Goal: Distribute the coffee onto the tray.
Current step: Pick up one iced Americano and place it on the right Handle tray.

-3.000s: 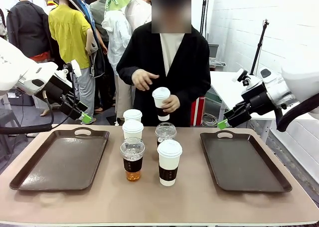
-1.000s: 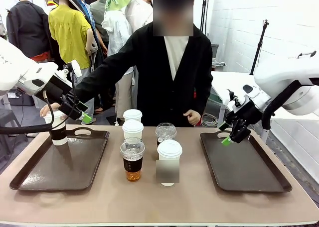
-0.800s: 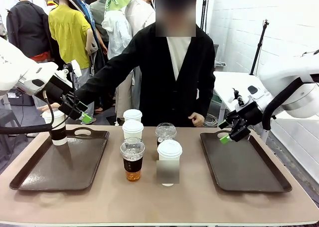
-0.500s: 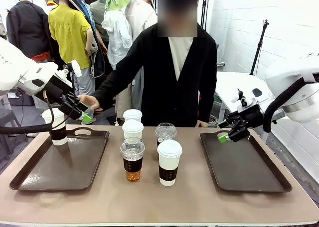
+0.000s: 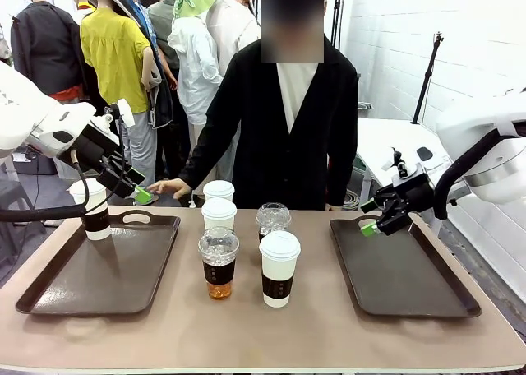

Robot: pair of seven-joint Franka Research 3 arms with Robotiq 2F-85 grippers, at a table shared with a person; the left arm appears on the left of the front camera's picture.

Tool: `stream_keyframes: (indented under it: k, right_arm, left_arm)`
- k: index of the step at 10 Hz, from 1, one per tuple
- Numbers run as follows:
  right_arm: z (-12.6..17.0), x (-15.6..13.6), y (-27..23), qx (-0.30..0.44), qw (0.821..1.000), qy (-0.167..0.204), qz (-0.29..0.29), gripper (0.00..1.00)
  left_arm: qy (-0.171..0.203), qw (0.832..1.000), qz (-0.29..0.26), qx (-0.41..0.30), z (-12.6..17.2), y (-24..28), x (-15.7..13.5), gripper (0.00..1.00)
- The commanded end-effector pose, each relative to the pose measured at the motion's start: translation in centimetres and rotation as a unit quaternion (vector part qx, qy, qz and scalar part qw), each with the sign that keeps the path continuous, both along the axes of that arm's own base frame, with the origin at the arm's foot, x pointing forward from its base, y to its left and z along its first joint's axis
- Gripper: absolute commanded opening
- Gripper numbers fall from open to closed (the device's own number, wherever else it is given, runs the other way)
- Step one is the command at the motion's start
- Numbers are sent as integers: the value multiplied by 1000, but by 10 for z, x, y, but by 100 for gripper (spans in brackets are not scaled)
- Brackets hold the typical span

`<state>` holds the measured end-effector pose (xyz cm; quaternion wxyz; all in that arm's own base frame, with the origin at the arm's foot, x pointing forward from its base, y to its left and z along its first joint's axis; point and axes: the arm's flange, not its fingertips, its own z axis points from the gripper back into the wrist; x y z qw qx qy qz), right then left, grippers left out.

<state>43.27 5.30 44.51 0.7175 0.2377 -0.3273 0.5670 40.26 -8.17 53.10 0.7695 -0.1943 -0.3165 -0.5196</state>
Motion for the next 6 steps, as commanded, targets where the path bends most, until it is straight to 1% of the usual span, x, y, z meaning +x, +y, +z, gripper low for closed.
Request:
stream_keyframes:
  k: [1, 2, 6]
  right_arm:
    - [0, 1, 0, 4, 1000, -2, 5, 100]
    - [0, 0, 0, 0, 1000, 0, 0, 100]
    - [-31, 31, 0, 39, 999, 0, 23, 100]
  left_arm:
    - [-3, 1000, -8, -13, -2, 1, 3, 100]
    - [-3, 1000, -8, -13, -2, 1, 3, 100]
    - [-3, 1000, -8, -13, -2, 1, 3, 100]
